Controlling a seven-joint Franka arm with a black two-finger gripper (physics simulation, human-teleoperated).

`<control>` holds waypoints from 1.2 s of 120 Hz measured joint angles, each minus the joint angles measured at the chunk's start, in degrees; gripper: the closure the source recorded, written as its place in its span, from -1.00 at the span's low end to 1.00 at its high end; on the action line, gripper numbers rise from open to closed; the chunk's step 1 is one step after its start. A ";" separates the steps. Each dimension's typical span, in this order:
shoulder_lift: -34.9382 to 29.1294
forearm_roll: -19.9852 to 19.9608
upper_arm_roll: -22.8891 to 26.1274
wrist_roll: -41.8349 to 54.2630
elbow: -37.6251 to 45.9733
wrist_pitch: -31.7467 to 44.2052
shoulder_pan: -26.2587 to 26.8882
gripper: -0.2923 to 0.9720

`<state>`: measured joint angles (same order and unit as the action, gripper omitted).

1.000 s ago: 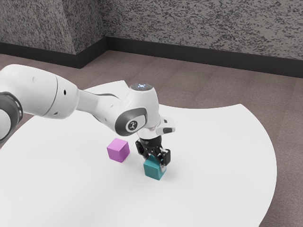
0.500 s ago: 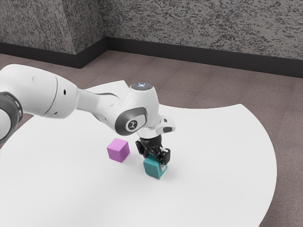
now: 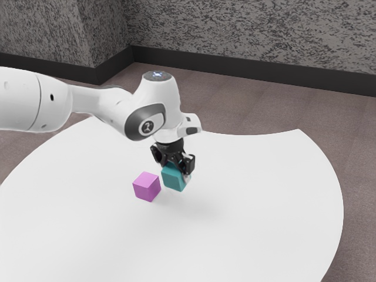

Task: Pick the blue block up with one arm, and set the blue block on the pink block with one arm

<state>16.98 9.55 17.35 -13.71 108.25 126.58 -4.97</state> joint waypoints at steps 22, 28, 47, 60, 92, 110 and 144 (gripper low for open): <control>-1.02 0.20 -3.12 0.90 0.74 -1.19 -0.55 -0.06; -0.89 0.38 -3.33 1.27 0.76 -1.33 -1.36 -0.06; -0.40 1.28 -3.46 2.69 0.71 -1.44 -3.87 -0.06; -0.20 1.56 -3.46 3.56 0.76 -1.44 -4.44 -0.05; 0.21 1.70 -3.43 5.26 0.77 -1.39 -5.91 -0.06; 0.26 1.68 -3.37 6.04 0.77 -1.35 -6.02 -0.06; -0.25 1.69 -3.30 7.08 1.93 -1.03 -6.21 -0.06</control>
<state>16.73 11.24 14.05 -6.63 110.17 125.56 -11.17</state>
